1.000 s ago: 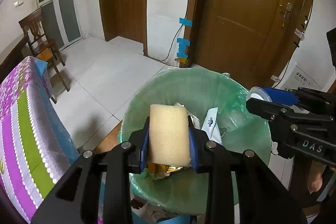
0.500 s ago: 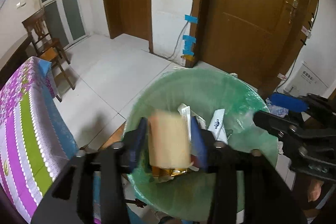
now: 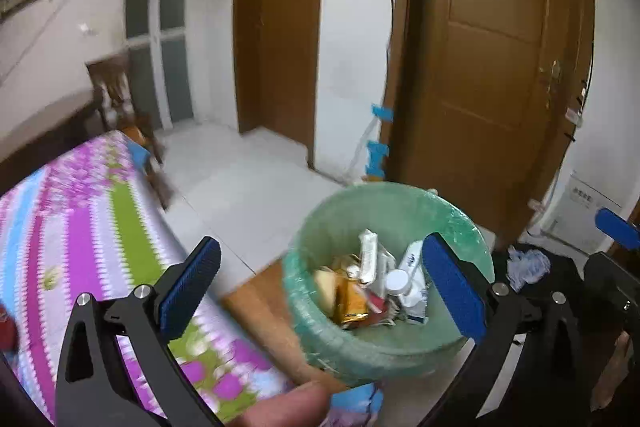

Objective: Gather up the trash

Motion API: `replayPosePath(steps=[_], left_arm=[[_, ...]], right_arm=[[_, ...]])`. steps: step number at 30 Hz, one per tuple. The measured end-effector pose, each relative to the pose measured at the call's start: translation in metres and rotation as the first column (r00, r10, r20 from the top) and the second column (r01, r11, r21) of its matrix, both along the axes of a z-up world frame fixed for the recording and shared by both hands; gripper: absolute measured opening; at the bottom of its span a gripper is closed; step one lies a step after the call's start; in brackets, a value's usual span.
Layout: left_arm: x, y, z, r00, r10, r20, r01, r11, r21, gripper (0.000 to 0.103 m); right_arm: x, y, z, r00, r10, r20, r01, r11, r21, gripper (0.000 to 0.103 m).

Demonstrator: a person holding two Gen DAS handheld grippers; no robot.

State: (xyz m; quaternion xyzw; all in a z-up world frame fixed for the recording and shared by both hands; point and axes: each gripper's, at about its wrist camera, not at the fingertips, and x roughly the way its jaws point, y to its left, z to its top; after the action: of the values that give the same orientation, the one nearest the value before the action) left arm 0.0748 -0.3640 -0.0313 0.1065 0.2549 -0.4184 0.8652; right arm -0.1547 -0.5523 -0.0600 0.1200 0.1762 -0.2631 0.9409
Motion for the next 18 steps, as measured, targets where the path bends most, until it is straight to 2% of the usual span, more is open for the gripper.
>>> replayPosePath(steps=[4, 5, 8, 11, 15, 18], left_arm=[[-0.015, 0.033, 0.007, 1.0, -0.015, 0.019, 0.016, 0.999, -0.045, 0.098], [-0.021, 0.043, 0.008, 0.999, -0.023, 0.03, 0.024, 0.998, -0.055, 0.098], [-0.035, 0.058, 0.006, 0.998, -0.027, 0.059, 0.03, 0.998, -0.046, 0.098], [-0.041, 0.067, 0.0, 0.999, -0.033, 0.035, 0.034, 0.999, -0.034, 0.098], [-0.053, 0.073, -0.009, 0.998, -0.048, 0.038, 0.049, 0.999, -0.015, 0.098], [-0.059, 0.077, -0.01, 0.997, -0.052, 0.051, 0.053, 0.998, -0.016, 0.098]], right_arm=[[-0.024, 0.023, -0.007, 0.997, -0.029, 0.068, 0.032, 0.998, -0.048, 0.098], [-0.028, 0.03, -0.009, 0.998, -0.03, 0.057, 0.034, 0.997, -0.072, 0.098], [-0.036, 0.04, -0.015, 1.0, 0.018, 0.016, -0.017, 0.998, -0.056, 0.098], [-0.045, 0.046, -0.02, 0.999, 0.041, -0.014, -0.041, 0.999, 0.001, 0.098], [-0.058, 0.054, -0.013, 0.999, 0.041, 0.026, -0.042, 0.999, 0.002, 0.098], [-0.058, 0.062, -0.004, 0.999, 0.05, 0.018, -0.05, 0.998, -0.046, 0.098]])
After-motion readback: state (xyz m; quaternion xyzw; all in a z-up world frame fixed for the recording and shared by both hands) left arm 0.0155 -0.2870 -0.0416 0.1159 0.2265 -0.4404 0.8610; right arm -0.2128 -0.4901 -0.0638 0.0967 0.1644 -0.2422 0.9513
